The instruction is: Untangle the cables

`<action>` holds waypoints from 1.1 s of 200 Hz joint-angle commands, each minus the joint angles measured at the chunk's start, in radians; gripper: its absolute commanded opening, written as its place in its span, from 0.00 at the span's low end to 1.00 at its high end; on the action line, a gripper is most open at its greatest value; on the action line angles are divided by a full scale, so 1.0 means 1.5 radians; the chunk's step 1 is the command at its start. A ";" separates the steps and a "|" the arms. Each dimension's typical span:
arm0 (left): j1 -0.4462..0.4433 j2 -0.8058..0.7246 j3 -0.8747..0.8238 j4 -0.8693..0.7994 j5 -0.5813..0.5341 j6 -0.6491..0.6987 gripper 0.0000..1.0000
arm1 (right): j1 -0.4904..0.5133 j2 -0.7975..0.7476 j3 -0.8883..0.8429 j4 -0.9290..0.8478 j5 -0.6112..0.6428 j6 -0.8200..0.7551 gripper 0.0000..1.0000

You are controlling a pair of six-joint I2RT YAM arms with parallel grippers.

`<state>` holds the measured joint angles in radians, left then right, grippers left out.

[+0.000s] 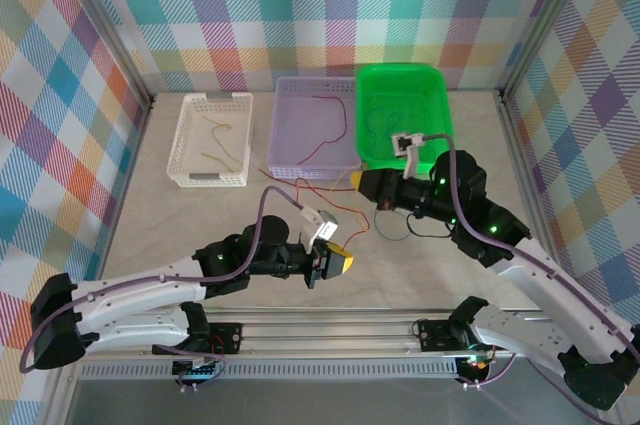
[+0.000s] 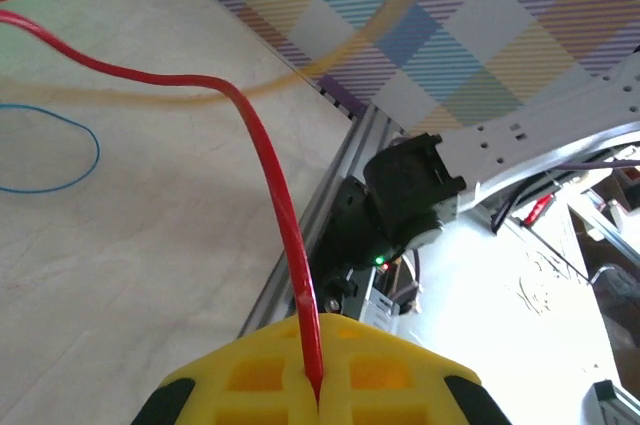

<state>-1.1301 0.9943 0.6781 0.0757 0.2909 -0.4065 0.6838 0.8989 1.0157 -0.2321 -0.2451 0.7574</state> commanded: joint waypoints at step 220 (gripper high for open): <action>-0.005 -0.275 0.448 -0.597 -0.304 0.228 0.00 | -0.492 0.037 -0.213 -0.181 0.147 0.020 0.00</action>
<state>-1.1301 0.5602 1.2572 -0.8181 -0.0841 -0.1589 -0.0208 0.9360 0.7193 -0.4595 -0.0952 0.8124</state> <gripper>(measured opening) 0.047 0.056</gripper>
